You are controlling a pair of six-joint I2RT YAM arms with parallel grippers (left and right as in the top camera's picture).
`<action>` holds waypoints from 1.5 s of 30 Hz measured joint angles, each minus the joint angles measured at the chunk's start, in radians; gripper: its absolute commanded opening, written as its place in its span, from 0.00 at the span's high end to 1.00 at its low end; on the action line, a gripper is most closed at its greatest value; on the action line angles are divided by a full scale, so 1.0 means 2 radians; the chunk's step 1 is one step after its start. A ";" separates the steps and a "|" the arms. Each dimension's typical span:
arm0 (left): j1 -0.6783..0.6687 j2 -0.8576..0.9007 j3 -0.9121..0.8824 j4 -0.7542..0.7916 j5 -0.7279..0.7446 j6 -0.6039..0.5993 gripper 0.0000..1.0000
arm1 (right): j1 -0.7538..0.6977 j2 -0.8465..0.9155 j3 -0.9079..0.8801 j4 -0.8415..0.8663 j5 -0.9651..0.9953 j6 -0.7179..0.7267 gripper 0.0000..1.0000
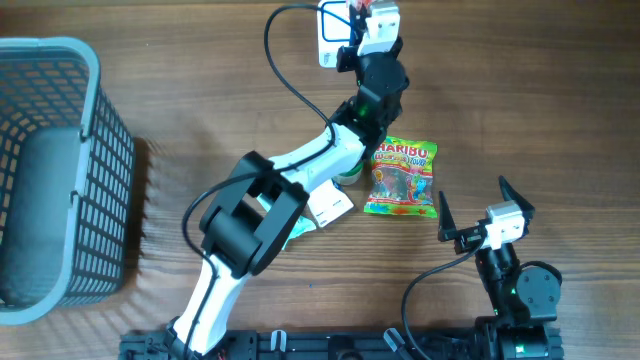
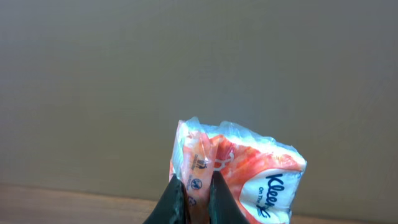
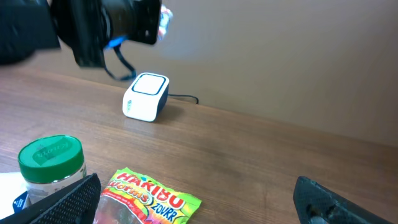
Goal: Scan the item barcode
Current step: 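Carry the Kleenex pack with the left gripper to the barcode scanner, then move the right gripper toward the Kleenex pack held by the left gripper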
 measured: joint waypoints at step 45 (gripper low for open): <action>-0.012 -0.181 0.002 -0.608 0.374 -0.350 0.96 | 0.000 0.004 0.000 0.002 0.020 -0.964 0.00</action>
